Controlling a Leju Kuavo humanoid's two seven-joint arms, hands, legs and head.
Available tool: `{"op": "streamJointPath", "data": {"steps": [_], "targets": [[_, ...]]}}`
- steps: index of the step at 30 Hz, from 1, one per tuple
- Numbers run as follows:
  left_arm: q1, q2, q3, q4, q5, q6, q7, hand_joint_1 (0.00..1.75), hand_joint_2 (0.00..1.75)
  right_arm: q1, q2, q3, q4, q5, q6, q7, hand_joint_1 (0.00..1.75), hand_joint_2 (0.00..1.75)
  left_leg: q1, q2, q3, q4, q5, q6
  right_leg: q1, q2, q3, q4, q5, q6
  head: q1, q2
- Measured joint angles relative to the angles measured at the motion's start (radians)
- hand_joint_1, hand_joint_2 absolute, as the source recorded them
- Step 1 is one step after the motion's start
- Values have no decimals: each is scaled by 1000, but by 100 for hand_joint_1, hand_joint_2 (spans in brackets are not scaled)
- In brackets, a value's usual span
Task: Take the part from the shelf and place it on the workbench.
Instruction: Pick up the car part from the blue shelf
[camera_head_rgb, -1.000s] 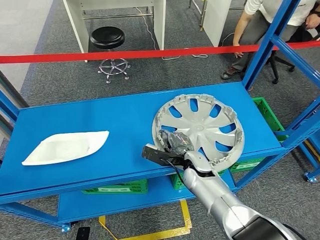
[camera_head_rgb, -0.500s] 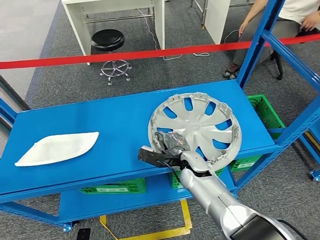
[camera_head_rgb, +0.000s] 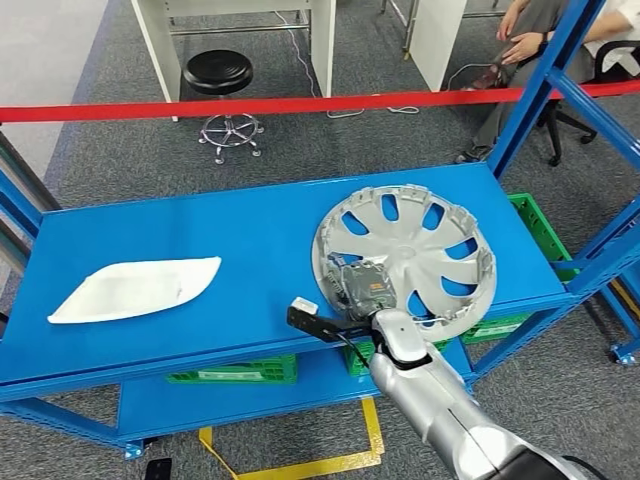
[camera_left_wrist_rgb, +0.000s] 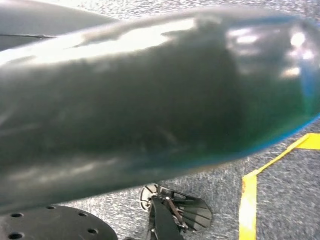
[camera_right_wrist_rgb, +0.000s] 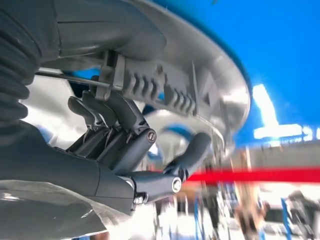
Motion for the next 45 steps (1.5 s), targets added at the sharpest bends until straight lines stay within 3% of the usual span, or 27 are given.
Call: {"op": "streamJointPath", "data": {"steps": [1,2,4,6,9,11,14,16,17,20,22,26,28,30,31,32,33,34,36,38,41,43,45], "targets": [[1,0,4,0,1,0,0,0,0,9,-12,2,-22,34,-4,13,175,175,-1,-1,-1,1,0,0,0,0,-10,16,7,0,0,0],[1,0,8,0,1,0,0,0,0,16,-25,3,-44,72,-6,28,175,175,-1,-2,-1,1,0,0,0,0,0,-11,34,-2,0,0],[0,0,13,0,-1,-1,0,0,0,24,-55,5,-88,164,-2,56,175,175,-1,-4,-1,3,-3,-4,0,-1,57,-143,107,-8,0,0],[-1,0,15,0,-3,-5,-1,0,0,25,-89,8,-130,256,18,73,175,175,-5,-4,-6,7,-5,-11,3,-1,106,-248,140,-15,-1,0],[-2,0,18,0,-5,-16,-2,0,0,22,-143,12,-178,337,60,73,175,175,-7,-4,-12,8,-4,-26,4,-2,116,-268,139,-26,-2,0],[-3,3,20,0,-5,-24,-2,0,0,13,-175,10,-207,356,77,65,175,175,-6,-3,-23,35,-24,-35,1,-4,118,-273,141,-38,-4,0],[-3,7,22,0,-5,-33,-3,0,0,0,-208,2,-245,366,93,52,175,175,-4,-2,-97,201,-102,-44,0,-4,121,-274,140,-49,-7,0],[-3,9,26,0,-5,-34,-3,0,0,4,-224,-3,-272,368,99,46,175,175,-4,-2,-138,277,-115,-45,2,-4,121,-273,139,-51,-7,0],[-3,10,28,0,-5,-34,-3,0,0,7,-232,-5,-288,368,100,45,175,175,-4,-2,-137,267,-95,-43,3,-3,122,-272,138,-51,-7,0],[-3,15,32,0,-6,-34,-3,0,0,9,-247,-14,-335,368,99,42,175,175,-7,-2,-70,98,5,-29,5,-2,124,-267,133,-45,-6,0],[-5,16,34,0,-6,-34,-3,0,0,8,-255,-19,-355,368,98,41,175,175,-11,-2,-41,28,17,-21,8,-2,119,-265,131,-37,-5,0],[-6,17,36,0,-6,-34,-3,0,0,9,-270,-26,-382,367,97,39,175,175,-8,-2,-32,6,16,-6,6,-3,106,-251,117,-16,-3,0],[-8,17,37,0,-6,-33,-2,0,0,10,-275,-30,-392,366,94,39,175,175,-4,-2,-29,0,20,1,4,-3,62,-163,68,-8,1,0],[-10,16,38,0,-7,-33,0,0,0,22,-279,-31,-398,364,93,39,175,175,-4,-2,-29,0,19,4,1,-3,-2,-32,16,-2,3,0],[-9,16,38,0,-7,-32,0,0,0,31,-280,-32,-400,362,92,39,175,175,-4,-2,-29,0,19,4,-1,-3,-22,6,10,0,3,0],[-8,16,39,0,-8,-31,1,0,0,40,-282,-32,-403,358,92,37,175,175,-4,-3,-28,1,19,3,-2,-3,-25,4,25,2,3,0],[-8,16,39,0,-9,-31,2,0,0,46,-283,-33,-405,353,91,35,175,175,-4,-3,-27,2,17,2,-5,-3,-7,-38,56,3,3,0],[-8,16,39,0,-9,-30,2,0,0,49,-283,-35,-407,348,90,32,175,175,-3,-4,-27,5,15,-1,-7,-4,25,-108,93,4,3,0],[-9,16,39,0,-10,-29,2,0,0,52,-284,-39,-413,340,86,27,175,175,-6,-4,-30,12,10,-12,-7,-3,88,-227,132,1,2,0],[-10,16,39,0,-12,-29,2,0,0,58,-284,-40,-417,337,84,24,175,175,-9,-4,-31,15,8,-22,-3,0,108,-258,131,-10,1,0],[-9,17,39,0,-12,-29,2,0,0,65,-284,-43,-421,335,82,22,175,175,-5,-4,-34,27,-4,-35,-4,0,108,-259,135,-30,0,0],[-10,17,39,0,-12,-29,2,0,0,66,-285,-46,-425,332,82,19,175,175,-4,-3,-69,111,-56,-42,-6,0,110,-260,136,-40,-2,0],[-11,17,39,0,-12,-29,2,0,0,70,-285,-47,-426,325,81,15,175,175,-4,-3,-132,248,-118,-45,-4,-1,110,-260,134,-45,-4,0]]}}
